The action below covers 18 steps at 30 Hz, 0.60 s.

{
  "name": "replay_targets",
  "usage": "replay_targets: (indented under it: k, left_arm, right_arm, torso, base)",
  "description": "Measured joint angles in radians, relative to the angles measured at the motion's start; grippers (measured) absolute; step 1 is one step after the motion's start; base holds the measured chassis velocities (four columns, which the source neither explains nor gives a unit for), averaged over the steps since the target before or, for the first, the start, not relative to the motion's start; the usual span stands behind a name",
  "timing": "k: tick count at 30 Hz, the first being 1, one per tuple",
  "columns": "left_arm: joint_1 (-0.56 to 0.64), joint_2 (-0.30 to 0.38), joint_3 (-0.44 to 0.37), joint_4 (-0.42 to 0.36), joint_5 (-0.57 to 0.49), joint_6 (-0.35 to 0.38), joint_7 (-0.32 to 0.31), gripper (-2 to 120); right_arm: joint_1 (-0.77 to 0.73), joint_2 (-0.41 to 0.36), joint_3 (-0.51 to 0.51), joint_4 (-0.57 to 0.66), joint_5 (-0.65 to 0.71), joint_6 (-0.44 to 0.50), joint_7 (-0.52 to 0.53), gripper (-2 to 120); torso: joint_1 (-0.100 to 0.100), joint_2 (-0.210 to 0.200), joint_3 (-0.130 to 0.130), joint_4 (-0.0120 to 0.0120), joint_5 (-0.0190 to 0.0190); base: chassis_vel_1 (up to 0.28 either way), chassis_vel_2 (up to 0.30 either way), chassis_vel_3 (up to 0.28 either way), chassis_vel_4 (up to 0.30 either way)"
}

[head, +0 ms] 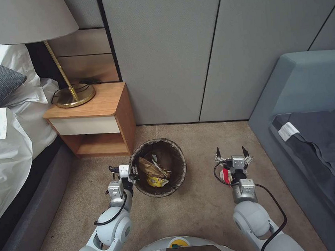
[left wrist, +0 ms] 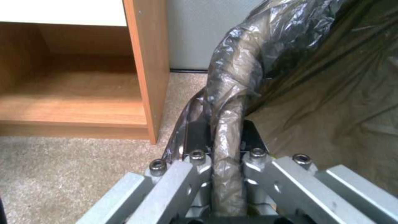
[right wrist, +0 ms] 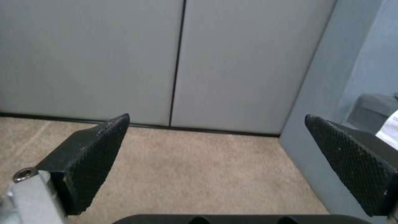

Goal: Pick up the trash bin, then pick up the garbage from the floor and place it into the trash bin.

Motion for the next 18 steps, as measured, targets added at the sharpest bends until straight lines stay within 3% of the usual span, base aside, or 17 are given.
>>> replay_targets:
  k: [5,11,18]
  left_arm:
    - [0.002,0.0,-0.002,0.001,-0.001,-0.002,0.001,2]
    - [0.001,0.005,-0.003,0.004,-0.003,-0.003,0.001,2]
    - [-0.001,0.005,0.001,0.005,-0.003,-0.003,0.001,2]
  right_arm:
    - [0.006,-0.024,0.005,-0.004,0.045,-0.044,0.006,100]
    - [0.065,-0.146,0.003,-0.031,0.246,-0.159,-0.012,100]
    - [0.131,-0.221,-0.041,-0.078,0.393,-0.218,-0.037,100]
  torso:
    - [0.0,0.0,0.0,0.0,0.0001]
    - [0.0,0.0,0.0,-0.0001,0.0003]
    - [0.0,0.0,0.0,0.0,0.0003]
  base:
    - [0.0,0.0,0.0,0.0]
    - [0.0,0.0,0.0,0.0]
    - [0.0,0.0,0.0,0.0]
